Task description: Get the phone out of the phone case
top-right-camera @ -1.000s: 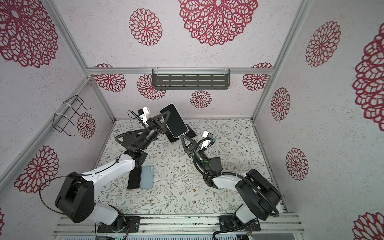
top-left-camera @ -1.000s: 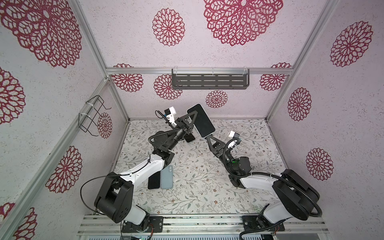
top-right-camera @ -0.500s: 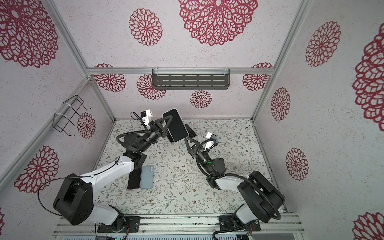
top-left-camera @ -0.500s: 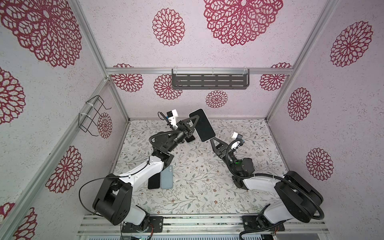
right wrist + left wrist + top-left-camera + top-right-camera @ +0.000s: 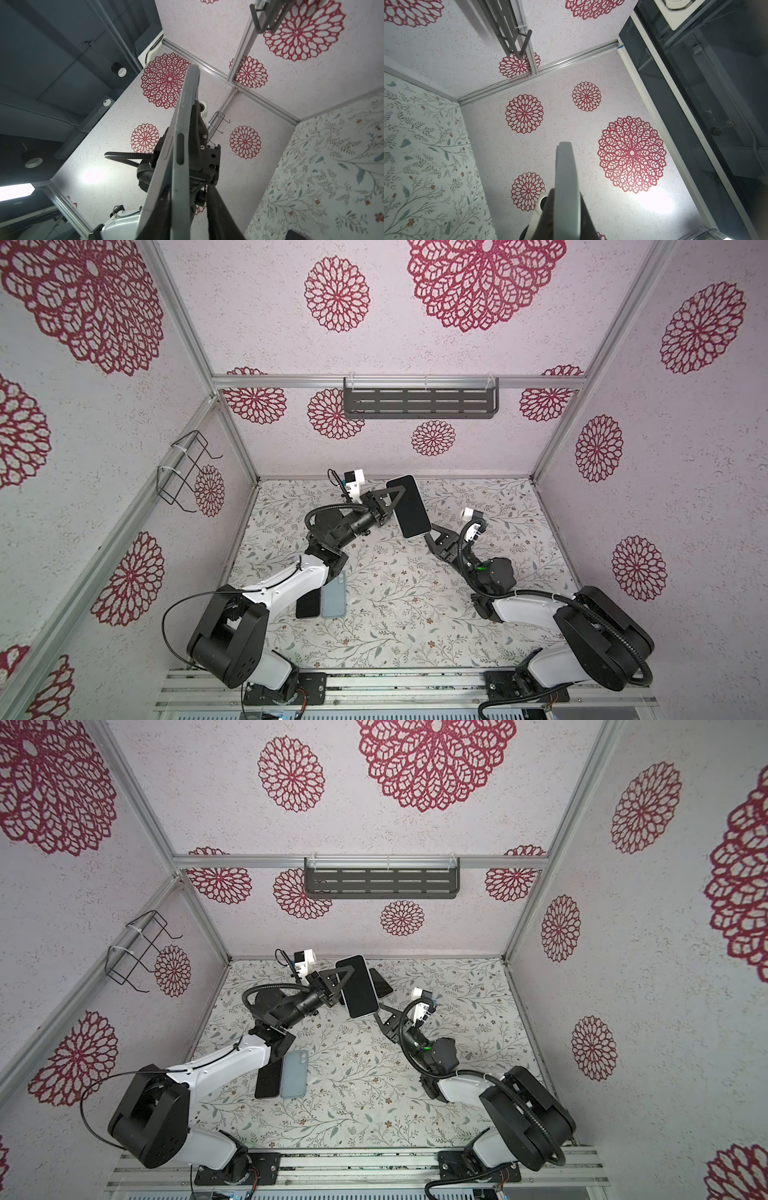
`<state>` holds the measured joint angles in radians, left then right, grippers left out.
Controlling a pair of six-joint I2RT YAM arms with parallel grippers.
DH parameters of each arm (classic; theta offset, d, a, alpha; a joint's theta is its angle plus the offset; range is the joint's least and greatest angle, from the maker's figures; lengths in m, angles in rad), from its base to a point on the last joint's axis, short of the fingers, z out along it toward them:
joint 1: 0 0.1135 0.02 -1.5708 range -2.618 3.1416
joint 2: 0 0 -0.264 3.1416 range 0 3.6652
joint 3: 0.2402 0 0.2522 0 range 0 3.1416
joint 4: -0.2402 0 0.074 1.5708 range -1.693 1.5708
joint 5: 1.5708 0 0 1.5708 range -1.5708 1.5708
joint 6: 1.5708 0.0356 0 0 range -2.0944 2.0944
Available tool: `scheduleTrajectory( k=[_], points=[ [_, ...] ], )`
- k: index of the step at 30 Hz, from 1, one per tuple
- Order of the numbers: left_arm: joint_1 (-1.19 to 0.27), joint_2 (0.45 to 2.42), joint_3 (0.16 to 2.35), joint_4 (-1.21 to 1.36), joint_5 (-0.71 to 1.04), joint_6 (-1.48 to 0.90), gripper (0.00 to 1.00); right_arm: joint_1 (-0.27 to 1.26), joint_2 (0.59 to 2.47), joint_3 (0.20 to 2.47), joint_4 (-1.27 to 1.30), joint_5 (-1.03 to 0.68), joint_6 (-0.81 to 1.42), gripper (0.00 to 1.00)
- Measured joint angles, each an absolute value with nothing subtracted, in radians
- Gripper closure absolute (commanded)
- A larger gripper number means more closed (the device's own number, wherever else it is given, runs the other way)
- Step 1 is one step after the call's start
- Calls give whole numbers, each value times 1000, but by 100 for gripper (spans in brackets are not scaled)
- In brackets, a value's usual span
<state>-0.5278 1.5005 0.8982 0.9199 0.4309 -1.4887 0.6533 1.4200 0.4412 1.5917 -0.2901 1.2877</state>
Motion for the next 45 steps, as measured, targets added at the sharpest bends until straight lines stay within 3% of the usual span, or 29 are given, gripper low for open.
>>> scheduleTrajectory(
  k=[5, 8, 10, 13, 17, 18, 20, 31, 45],
  points=[
    [-540, 1547, 883, 936, 454, -1486, 100, 652, 1329, 368, 1499, -300, 1281, 100],
    [-554, 1563, 883, 930, 458, -1471, 81, 649, 1255, 347, 1391, -298, 1263, 100],
    [-566, 1565, 880, 910, 455, -1442, 62, 648, 1190, 332, 1311, -292, 1238, 100],
    [-582, 1570, 875, 854, 444, -1393, 42, 651, 1089, 316, 1187, -291, 1196, 100],
    [-612, 1573, 874, 757, 427, -1326, 30, 651, 989, 284, 1053, -278, 1159, 100],
    [-619, 1573, 875, 734, 421, -1309, 21, 652, 972, 275, 1024, -270, 1152, 100],
    [-629, 1573, 875, 698, 410, -1279, 15, 652, 949, 258, 977, -257, 1147, 100],
    [-725, 1514, 922, 233, 198, -966, 6, 656, 899, 165, 806, -186, 1145, 100],
    [-939, 1501, 986, -73, 39, -614, 13, 655, 958, 124, 788, -156, 1169, 100]
  ],
)
